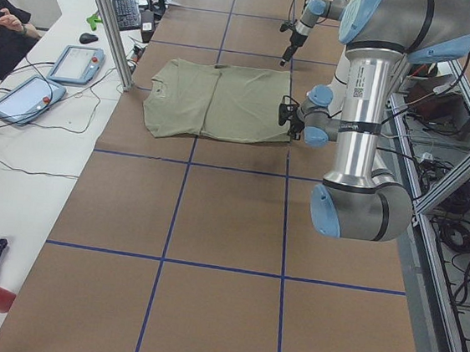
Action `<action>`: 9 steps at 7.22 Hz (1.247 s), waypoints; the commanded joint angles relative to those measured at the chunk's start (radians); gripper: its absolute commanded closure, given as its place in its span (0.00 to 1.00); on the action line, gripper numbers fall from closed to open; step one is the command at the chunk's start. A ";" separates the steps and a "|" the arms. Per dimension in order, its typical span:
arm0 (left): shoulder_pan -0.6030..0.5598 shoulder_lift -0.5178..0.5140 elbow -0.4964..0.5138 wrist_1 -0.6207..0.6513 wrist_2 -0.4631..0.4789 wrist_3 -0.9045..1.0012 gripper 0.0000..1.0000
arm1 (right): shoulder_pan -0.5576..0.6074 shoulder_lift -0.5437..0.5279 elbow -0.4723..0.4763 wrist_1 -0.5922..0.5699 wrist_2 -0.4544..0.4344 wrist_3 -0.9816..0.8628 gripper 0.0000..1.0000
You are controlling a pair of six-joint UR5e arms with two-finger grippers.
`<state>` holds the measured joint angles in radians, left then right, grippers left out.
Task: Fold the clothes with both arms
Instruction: 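Lift the hem with both grippers and carry it toward the collar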
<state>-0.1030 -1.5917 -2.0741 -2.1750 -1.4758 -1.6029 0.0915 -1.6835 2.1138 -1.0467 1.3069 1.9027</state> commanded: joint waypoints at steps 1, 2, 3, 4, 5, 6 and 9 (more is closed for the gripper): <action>-0.003 -0.001 -0.036 0.000 0.002 0.000 1.00 | -0.047 0.051 -0.056 -0.001 -0.047 0.025 0.24; -0.001 -0.001 -0.037 0.000 0.003 0.000 1.00 | -0.058 0.048 -0.058 -0.001 -0.058 0.022 0.28; -0.001 -0.001 -0.038 0.000 0.005 0.000 1.00 | -0.056 0.045 -0.057 -0.001 -0.058 0.018 0.34; -0.001 -0.001 -0.037 0.000 0.005 0.000 1.00 | -0.058 0.041 -0.055 -0.001 -0.060 0.016 0.36; -0.001 -0.001 -0.037 0.000 0.005 0.000 1.00 | -0.064 0.039 -0.055 -0.001 -0.070 0.015 0.41; -0.001 -0.001 -0.037 0.000 0.005 0.000 1.00 | -0.068 0.041 -0.055 -0.006 -0.077 0.015 0.50; -0.001 -0.001 -0.037 0.000 0.005 0.000 1.00 | -0.073 0.039 -0.051 -0.007 -0.089 0.015 1.00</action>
<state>-0.1043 -1.5923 -2.1108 -2.1752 -1.4711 -1.6030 0.0211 -1.6416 2.0608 -1.0525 1.2267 1.9185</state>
